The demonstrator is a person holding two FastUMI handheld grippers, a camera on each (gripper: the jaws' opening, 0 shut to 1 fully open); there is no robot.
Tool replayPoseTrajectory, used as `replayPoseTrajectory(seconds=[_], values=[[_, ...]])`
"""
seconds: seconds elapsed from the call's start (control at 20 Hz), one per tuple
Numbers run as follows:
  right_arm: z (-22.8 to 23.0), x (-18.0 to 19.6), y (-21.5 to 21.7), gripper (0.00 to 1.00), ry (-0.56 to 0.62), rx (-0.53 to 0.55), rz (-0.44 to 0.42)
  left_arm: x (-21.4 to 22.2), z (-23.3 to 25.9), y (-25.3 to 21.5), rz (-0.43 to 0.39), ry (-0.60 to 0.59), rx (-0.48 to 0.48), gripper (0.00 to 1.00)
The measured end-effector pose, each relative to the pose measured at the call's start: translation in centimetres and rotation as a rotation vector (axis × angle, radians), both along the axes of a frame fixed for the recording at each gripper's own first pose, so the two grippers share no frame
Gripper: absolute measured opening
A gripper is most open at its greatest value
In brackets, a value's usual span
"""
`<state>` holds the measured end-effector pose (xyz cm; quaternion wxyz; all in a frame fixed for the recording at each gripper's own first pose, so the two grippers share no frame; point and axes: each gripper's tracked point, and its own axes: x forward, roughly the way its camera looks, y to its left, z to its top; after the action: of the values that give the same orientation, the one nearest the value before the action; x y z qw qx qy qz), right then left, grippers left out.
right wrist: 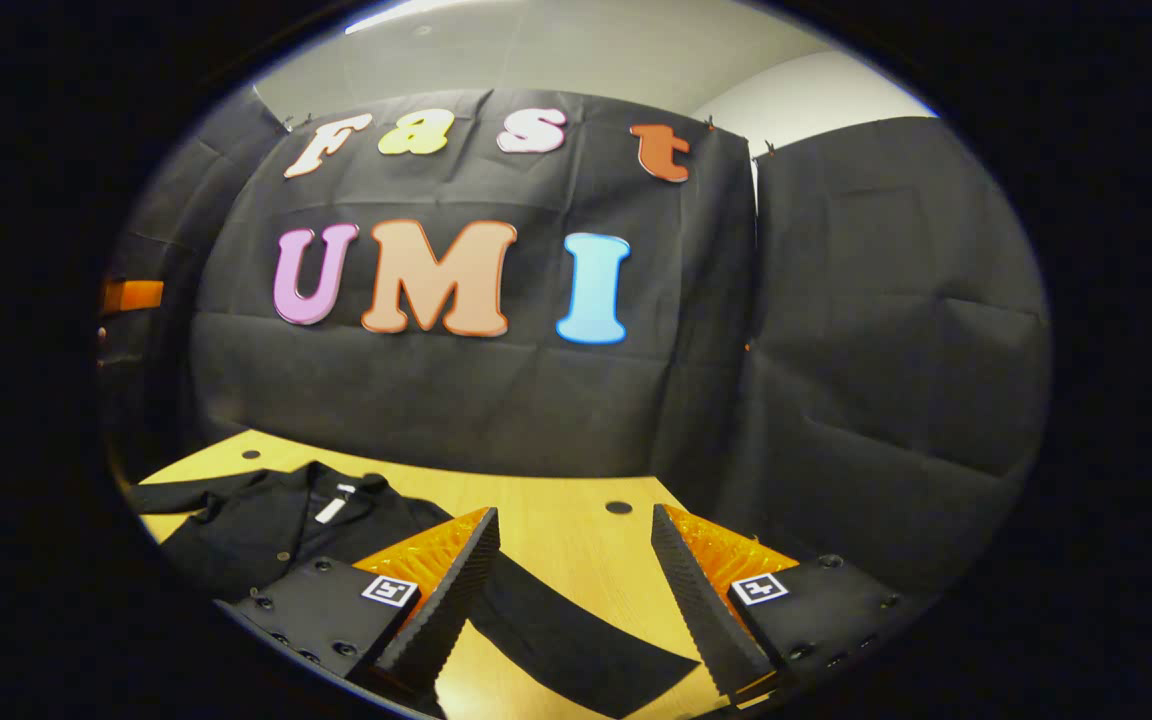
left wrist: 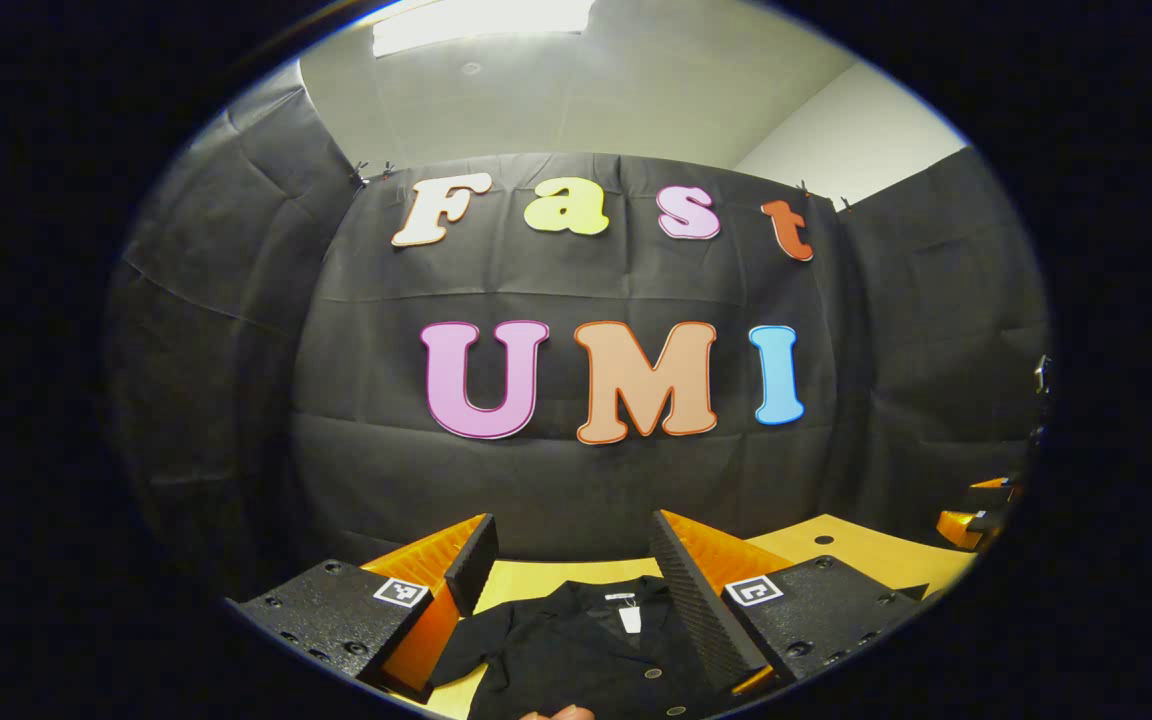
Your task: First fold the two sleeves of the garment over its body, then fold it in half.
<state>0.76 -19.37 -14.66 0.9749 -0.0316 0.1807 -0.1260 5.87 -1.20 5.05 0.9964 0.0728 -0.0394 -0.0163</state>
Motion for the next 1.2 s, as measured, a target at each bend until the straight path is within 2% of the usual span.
replayPoseTrajectory(seconds=[0.35,0.5,0.95,1.2], values=[[-7.7,-2.5,-5.8,0.99,0.207,0.044,-0.078,1.4,-0.8,-2.6,-0.018,0.023,-0.003,0.92],[-10.9,-2.5,-7.0,0.98,0.279,0.064,-0.092,2.0,-0.7,-3.3,-0.014,0.018,0.017,0.92],[-18.7,-5.0,-10.6,0.99,0.523,0.092,-0.107,2.4,-1.6,-3.2,0.044,0.04,0.036,0.92],[-21.9,-5.3,-10.1,0.99,0.629,0.115,-0.064,2.7,-2.4,-3.2,0.077,0.061,0.045,0.92]])
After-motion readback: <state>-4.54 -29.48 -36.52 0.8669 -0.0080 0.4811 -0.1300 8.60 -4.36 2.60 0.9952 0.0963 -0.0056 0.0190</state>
